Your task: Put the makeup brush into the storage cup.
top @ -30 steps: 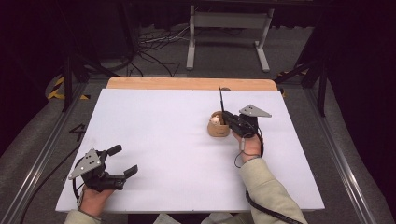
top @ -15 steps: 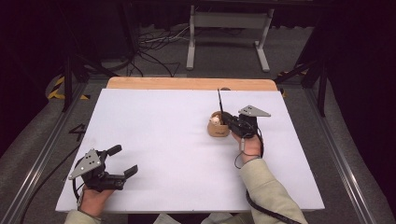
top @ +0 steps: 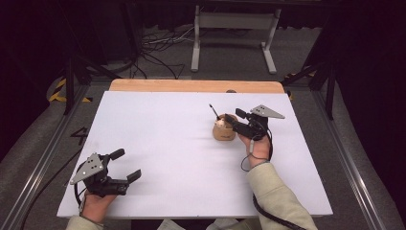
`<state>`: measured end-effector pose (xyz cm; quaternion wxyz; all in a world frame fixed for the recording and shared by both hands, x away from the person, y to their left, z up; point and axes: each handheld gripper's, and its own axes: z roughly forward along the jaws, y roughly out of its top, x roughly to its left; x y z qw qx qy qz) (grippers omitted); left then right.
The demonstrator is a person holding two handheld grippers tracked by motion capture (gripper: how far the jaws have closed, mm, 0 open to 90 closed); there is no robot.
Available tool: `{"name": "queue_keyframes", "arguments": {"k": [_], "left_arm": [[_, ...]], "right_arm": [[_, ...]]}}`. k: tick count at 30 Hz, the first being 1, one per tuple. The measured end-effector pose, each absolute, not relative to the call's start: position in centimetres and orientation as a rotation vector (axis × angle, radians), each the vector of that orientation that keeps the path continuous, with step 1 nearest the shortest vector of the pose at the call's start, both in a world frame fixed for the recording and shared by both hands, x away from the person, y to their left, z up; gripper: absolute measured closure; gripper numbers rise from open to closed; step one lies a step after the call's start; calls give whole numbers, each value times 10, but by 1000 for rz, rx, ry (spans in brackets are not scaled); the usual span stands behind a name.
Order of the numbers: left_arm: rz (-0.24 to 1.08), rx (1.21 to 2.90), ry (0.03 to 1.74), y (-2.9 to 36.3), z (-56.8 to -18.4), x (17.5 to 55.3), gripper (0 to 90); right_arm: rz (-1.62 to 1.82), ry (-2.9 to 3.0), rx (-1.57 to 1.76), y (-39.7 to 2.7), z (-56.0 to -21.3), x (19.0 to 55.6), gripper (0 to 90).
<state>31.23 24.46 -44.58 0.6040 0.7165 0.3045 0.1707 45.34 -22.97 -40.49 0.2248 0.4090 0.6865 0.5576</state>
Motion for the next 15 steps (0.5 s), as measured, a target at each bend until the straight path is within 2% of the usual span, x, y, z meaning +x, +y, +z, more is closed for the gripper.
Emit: {"name": "queue_keyframes", "arguments": {"k": [6,9,15], "left_arm": [[395,1662,700,243,-446,313,19],[397,1667,695,243,-446,313,19],[394,1671,690,240,-445,314,19]], "right_arm": [[1529,1883,1070,-234,-390,445,320],[1498,1885,1031,-237,-381,440,215],[1498,1907,992,-250,-370,429,106]]}}
